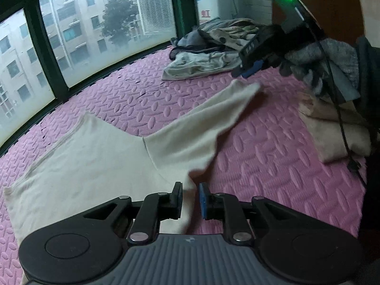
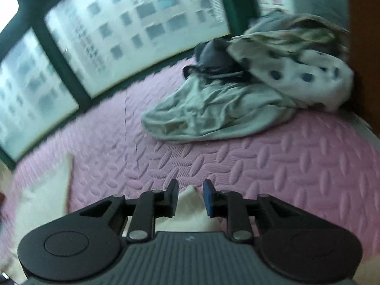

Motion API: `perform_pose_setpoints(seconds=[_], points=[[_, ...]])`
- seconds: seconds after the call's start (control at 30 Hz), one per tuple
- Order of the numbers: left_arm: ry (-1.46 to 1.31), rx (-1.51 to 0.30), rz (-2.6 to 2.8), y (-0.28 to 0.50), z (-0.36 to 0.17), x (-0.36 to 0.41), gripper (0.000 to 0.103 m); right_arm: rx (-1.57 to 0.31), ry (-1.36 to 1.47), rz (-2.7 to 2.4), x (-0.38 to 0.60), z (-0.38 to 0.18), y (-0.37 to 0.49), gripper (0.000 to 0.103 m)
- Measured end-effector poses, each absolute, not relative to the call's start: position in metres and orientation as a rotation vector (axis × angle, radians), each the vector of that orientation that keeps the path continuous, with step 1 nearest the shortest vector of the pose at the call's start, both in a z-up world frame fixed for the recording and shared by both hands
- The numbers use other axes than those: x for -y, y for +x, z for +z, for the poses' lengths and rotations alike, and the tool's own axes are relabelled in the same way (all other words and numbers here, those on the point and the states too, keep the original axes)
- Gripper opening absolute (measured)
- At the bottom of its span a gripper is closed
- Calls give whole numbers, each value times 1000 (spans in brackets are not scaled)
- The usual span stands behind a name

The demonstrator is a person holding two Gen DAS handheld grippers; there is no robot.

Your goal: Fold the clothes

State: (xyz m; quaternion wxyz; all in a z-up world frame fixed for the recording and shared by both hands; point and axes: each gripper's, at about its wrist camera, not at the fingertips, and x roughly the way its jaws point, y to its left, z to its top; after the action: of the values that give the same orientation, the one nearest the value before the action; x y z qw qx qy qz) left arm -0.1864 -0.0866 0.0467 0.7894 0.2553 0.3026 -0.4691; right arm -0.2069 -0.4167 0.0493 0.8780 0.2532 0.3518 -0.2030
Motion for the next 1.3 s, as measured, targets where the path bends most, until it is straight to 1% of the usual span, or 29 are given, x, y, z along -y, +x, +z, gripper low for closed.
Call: perform_pose_setpoints(seconds=[0.13, 0.2, 0.27, 0.4, 0.47, 0.5, 0.57, 0.7, 0.77, 0.83, 0.87, 0.97, 1.0, 1.17, 1.3], points=[[526, -676, -1014, -179, 43, 91, 17, -781, 509, -396, 415, 41, -195, 23], [525, -684, -1021, -178, 40, 93, 17, -790, 481, -400, 410, 40, -192, 12], [532, -684, -1027, -179, 37, 94, 16, -788, 448, -409, 405, 41, -191, 7], [533, -683, -1036, -180, 36, 95, 14, -757, 344, -464, 398, 48, -187, 5], [537, -682, -1033, -181, 36, 94, 14, -755, 313, -481, 398, 50, -183, 5], [536, -680, -1026, -181, 37, 94, 16, -759, 301, -482, 398, 50, -180, 5], [527, -676, -1019, -181, 38, 94, 17, -799, 293, -468, 398, 46, -173, 7], [519, -683, -1017, -179, 39, 94, 21, -797, 248, -507, 393, 48, -172, 18], [505, -701, -1004, -177, 38, 92, 21, -783, 219, -515, 389, 54, -174, 18], [484, -703, -991, -176, 42, 86, 27, -768, 195, -510, 385, 61, -178, 18], [469, -698, -983, -177, 45, 80, 32, -762, 191, -494, 382, 65, -179, 18], [425, -683, -953, -177, 55, 61, 35, -749, 202, -407, 366, 76, -184, 18], [412, -681, -934, -177, 58, 54, 37, -744, 192, -375, 356, 79, -186, 18], [365, -673, -796, -177, 67, 9, 38, -750, 150, -179, 295, 83, -186, 19], [317, -669, -617, -174, 71, -44, 38, -765, 83, -27, 242, 78, -182, 19]])
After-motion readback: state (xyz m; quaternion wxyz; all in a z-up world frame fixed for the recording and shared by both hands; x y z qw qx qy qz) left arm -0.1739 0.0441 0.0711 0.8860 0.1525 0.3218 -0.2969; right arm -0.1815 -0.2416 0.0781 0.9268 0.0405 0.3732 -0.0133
